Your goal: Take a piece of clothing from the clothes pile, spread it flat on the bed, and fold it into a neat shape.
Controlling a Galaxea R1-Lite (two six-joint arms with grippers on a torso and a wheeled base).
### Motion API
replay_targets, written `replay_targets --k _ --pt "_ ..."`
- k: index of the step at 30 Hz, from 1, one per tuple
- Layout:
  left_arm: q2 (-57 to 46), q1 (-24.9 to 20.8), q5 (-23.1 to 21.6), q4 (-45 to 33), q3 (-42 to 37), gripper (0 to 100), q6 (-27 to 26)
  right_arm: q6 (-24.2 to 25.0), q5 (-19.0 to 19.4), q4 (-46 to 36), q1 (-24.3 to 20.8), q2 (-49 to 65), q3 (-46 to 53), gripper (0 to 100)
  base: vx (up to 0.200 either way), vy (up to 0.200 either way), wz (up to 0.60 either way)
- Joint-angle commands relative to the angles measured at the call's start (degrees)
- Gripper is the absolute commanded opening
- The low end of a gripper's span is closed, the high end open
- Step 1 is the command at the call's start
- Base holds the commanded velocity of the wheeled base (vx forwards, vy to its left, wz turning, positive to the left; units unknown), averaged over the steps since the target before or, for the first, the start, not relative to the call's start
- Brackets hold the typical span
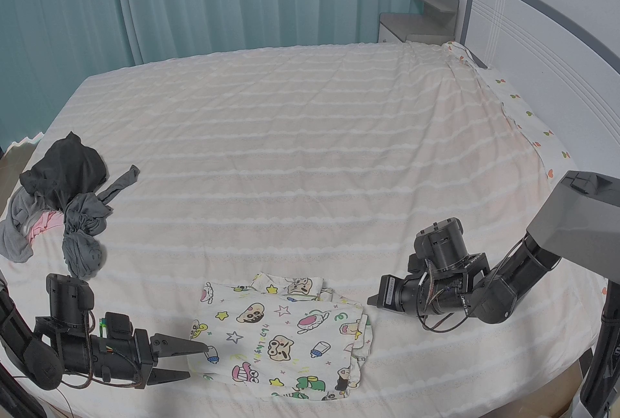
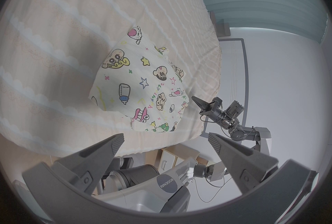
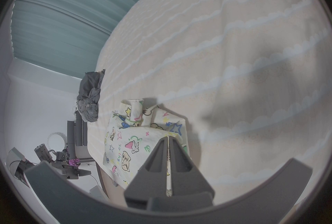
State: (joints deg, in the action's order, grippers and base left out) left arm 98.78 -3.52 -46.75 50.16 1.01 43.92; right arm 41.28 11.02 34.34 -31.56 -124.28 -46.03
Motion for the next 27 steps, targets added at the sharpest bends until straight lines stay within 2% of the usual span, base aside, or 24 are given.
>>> replay_targets --k 1,13,21,27 --pt "0.10 0.01 -0.01 0.02 -0.57 100 0.02 0.03 0.05 -3.23 0.36 -1.40 -3.98 100 0.000 0.000 0.00" --pt "0.45 0.01 -0.01 0.02 -0.57 100 0.02 -0.14 0.14 -3.14 0.01 -5.53 -8.02 100 0.000 0.000 0.00" --pt "0.45 0.01 -0.01 0.02 -0.57 100 0.02 -4.45 0.76 -3.14 -0.78 -6.15 -7.85 100 0.000 0.000 0.00" --pt "0.45 0.01 -0.01 0.02 -0.57 100 0.02 -5.86 1.99 -3.23 -1.57 -6.32 -8.02 100 0.000 0.000 0.00"
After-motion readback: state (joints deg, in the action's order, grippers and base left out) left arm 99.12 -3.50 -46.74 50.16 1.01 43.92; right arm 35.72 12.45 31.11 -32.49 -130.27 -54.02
